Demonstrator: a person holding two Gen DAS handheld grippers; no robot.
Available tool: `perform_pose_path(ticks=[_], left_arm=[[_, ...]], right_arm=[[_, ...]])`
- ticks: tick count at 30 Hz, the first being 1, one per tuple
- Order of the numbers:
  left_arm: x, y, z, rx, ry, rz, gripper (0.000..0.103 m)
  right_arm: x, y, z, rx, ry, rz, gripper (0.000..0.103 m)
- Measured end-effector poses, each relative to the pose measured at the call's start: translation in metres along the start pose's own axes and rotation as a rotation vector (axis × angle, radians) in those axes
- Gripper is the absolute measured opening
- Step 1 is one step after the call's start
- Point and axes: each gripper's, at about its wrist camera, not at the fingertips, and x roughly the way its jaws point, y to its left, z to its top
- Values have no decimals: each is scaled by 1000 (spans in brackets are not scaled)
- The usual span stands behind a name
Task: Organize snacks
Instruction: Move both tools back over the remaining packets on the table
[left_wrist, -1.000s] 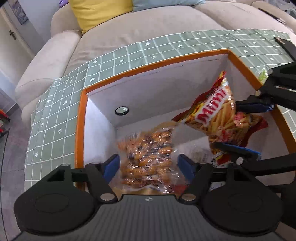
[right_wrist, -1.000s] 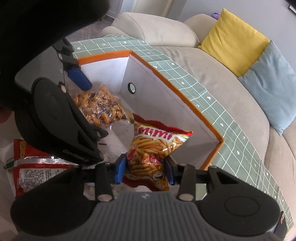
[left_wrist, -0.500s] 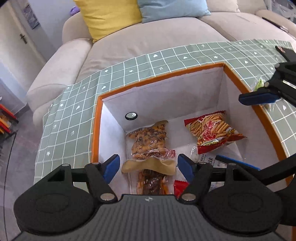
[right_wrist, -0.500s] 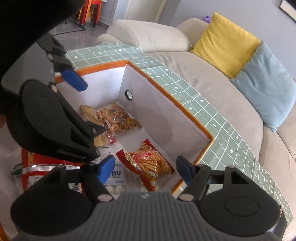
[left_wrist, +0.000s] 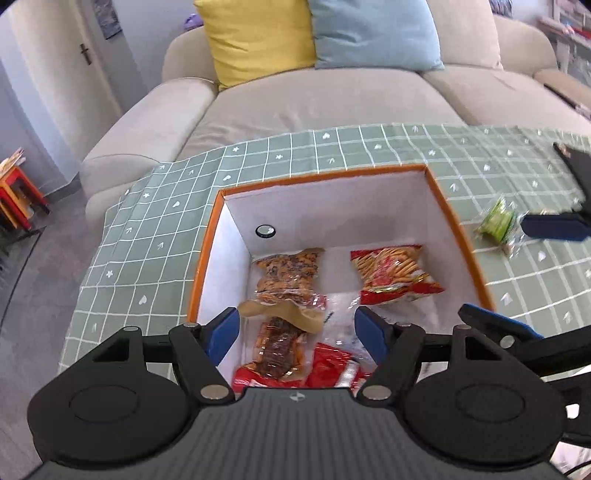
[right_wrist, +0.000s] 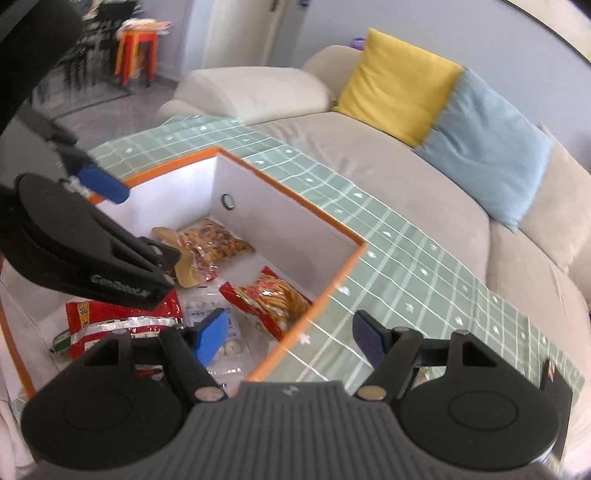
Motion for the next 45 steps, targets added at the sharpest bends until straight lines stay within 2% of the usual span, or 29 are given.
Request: perform_pose_path(ticks=[11, 18, 22, 29, 40, 41, 43, 45], left_arm=[[-39, -39, -16, -64, -95, -46, 84], [-58, -79, -29, -3, -162, -99, 84], [-60, -105, -32, 41, -174, -140, 84], [-51, -144, -32, 113, -144, -179, 84], [-24, -170, -13, 147, -126, -213, 84], [-21, -173, -10, 154, -126, -208, 85], [-13, -177, -3, 170, -127, -194, 87], [-5, -181, 3, 182, -119, -178, 87]], right_arm=[[-54, -39, -51, 238, -33, -81, 74], [-81, -62, -96, 365, -31, -139, 74], [-87, -75, -122, 418, -23, -177, 74], [-84, -99, -159, 500, 18, -209, 74], [-59, -135, -174, 505, 11, -237, 74], [-56, -139, -175, 505, 9, -242, 75], [-48, -147, -176, 508, 4, -254, 86], [-40, -156, -176, 506, -4, -257, 88]])
